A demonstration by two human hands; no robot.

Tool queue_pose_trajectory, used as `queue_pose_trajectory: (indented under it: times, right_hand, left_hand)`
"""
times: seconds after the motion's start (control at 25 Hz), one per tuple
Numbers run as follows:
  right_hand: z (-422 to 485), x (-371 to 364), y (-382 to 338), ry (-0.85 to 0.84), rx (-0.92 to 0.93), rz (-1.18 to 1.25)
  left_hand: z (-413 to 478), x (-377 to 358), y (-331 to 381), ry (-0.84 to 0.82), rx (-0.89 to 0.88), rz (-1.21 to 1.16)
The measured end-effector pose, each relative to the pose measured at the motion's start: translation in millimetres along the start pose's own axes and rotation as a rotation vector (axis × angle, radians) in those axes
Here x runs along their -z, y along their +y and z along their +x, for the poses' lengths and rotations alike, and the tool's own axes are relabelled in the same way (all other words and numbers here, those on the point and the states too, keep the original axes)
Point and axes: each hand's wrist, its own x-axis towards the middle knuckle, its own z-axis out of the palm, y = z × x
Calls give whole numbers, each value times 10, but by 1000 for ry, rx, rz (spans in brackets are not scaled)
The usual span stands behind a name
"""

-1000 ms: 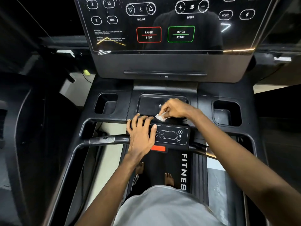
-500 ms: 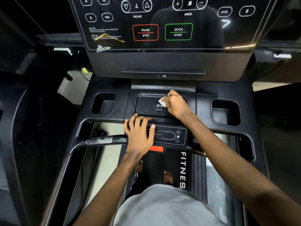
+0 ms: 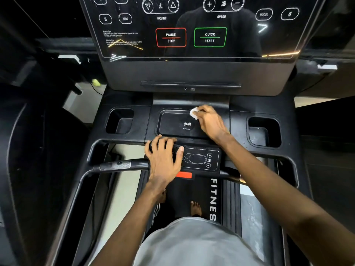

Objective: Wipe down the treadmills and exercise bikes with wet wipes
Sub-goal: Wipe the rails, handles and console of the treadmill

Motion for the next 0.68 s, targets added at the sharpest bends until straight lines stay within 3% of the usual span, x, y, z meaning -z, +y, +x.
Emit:
queue_pose_trajectory:
  times: [0.4, 0.6, 0.68]
  right_hand:
    - [-36, 15, 205, 196, -153, 64]
    - [199, -90, 22, -108, 124, -158]
    - [200, -58, 13, -123, 125, -277]
  left_hand:
    - [19, 31, 23, -27, 20, 11]
    - [8, 32, 59, 1, 19, 32]
    - [20, 56, 52, -28, 35, 30]
